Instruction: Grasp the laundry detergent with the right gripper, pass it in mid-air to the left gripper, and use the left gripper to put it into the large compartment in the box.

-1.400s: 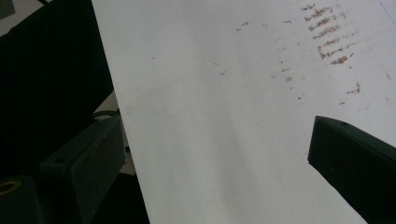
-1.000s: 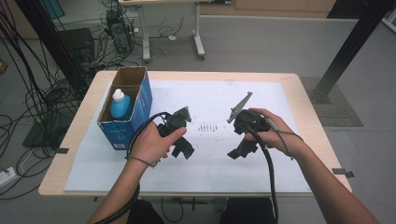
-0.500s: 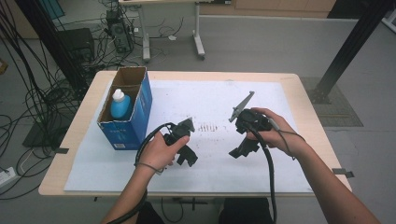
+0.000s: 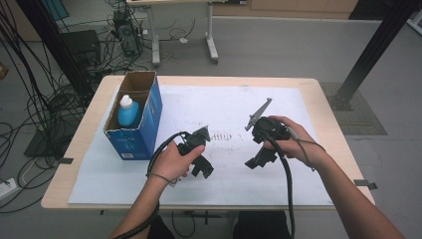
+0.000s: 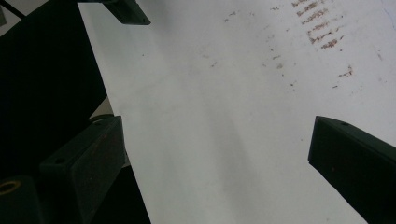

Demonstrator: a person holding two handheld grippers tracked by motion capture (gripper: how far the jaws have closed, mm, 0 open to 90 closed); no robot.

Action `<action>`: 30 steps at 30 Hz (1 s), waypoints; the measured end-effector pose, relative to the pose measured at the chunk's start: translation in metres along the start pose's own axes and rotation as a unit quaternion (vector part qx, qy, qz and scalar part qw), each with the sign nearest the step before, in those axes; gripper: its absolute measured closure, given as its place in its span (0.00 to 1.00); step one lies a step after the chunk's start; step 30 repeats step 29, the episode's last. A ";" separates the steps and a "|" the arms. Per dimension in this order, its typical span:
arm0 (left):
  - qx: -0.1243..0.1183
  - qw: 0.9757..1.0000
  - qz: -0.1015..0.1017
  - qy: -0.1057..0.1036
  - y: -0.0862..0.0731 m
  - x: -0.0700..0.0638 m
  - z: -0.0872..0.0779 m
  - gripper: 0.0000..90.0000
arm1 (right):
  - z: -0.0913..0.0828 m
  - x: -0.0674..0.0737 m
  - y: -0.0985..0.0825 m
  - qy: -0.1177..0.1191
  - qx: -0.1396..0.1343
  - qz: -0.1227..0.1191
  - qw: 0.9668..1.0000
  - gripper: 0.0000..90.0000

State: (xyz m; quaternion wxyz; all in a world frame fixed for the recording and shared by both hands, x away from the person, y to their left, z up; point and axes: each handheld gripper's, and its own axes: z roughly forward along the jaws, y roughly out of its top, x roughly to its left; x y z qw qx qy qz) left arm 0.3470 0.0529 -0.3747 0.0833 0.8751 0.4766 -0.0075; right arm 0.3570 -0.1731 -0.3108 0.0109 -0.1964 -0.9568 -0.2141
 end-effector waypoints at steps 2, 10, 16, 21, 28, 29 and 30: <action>0.001 1.000 0.003 0.004 0.001 0.000 0.000 0.13 | 0.000 0.000 0.000 0.000 0.000 0.000 1.000 0.04; 0.000 1.000 0.000 0.003 0.001 -0.001 0.000 0.13 | 0.001 0.000 -0.001 0.000 0.002 0.002 1.000 0.04; 0.002 1.000 0.001 0.004 0.001 -0.003 -0.002 0.13 | 0.000 0.001 -0.001 0.001 0.004 0.000 1.000 0.05; -0.004 1.000 0.003 0.003 0.001 -0.004 -0.005 0.13 | 0.000 0.002 0.000 0.000 0.003 -0.001 1.000 0.04; -0.006 1.000 0.002 0.001 0.001 -0.004 -0.005 0.13 | 0.000 0.004 -0.001 -0.002 0.006 0.000 1.000 0.05; -0.006 1.000 0.002 0.000 0.000 -0.005 -0.005 0.13 | 0.000 0.005 -0.001 -0.001 0.007 0.002 1.000 0.05; -0.006 1.000 0.002 0.000 0.000 -0.005 -0.005 0.13 | 0.000 0.005 -0.001 -0.001 0.007 0.002 1.000 0.05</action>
